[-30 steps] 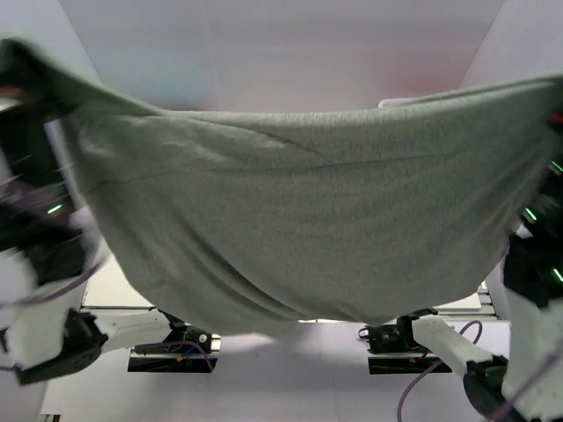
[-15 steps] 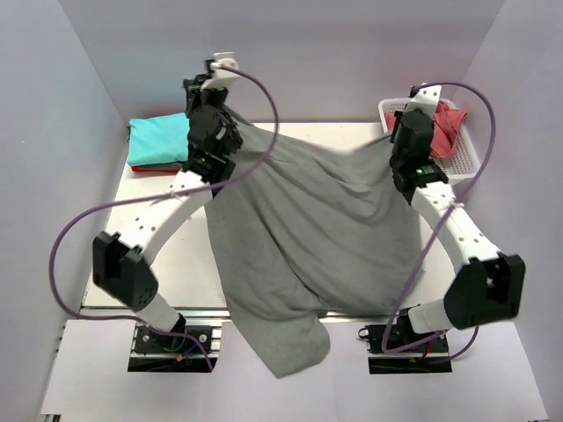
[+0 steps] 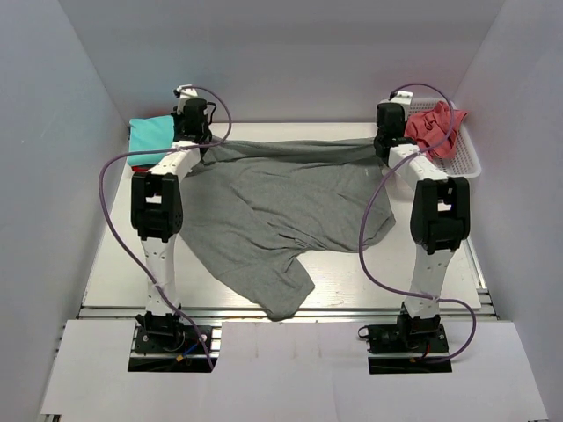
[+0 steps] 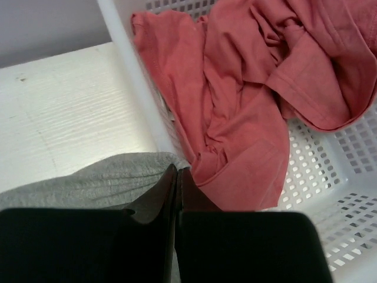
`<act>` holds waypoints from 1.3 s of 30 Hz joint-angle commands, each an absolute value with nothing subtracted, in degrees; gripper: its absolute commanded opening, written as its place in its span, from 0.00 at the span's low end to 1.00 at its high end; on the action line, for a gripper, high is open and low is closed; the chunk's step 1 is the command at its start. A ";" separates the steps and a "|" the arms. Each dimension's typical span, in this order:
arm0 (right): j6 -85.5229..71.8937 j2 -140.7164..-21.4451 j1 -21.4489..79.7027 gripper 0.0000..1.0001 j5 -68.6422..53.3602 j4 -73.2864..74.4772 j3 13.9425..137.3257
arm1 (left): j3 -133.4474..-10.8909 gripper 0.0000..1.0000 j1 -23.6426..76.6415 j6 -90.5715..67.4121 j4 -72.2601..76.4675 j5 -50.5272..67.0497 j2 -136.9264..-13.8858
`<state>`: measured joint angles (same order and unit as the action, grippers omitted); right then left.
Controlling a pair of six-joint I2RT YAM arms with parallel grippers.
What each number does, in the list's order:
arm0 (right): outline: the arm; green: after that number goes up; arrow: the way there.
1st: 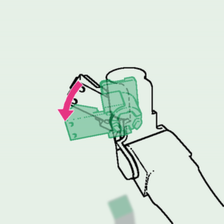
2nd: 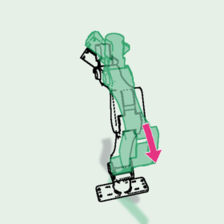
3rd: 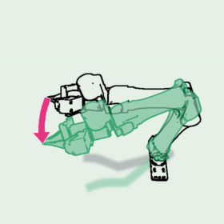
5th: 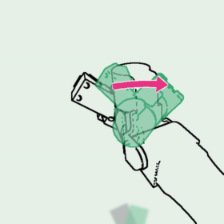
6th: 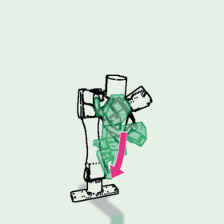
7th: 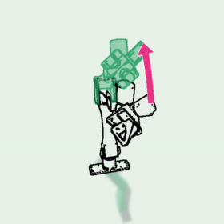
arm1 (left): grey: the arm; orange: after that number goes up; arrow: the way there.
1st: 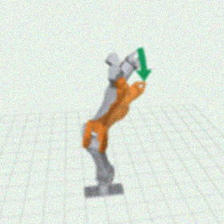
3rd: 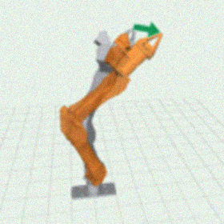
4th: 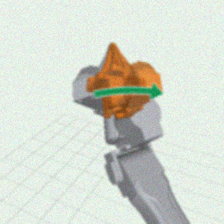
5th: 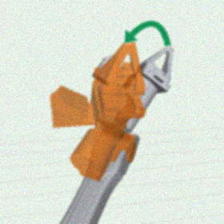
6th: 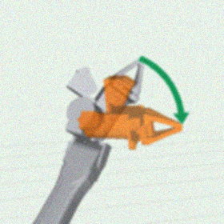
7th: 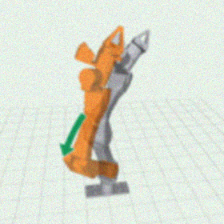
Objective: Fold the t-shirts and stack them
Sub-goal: Flatten out the tshirt
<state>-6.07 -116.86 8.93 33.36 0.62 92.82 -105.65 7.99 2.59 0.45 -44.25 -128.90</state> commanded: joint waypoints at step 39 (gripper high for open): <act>2.54 -31.81 8.17 0.00 21.00 1.83 86.89 | -87.70 0.00 7.73 -5.90 -9.49 -10.46 -33.03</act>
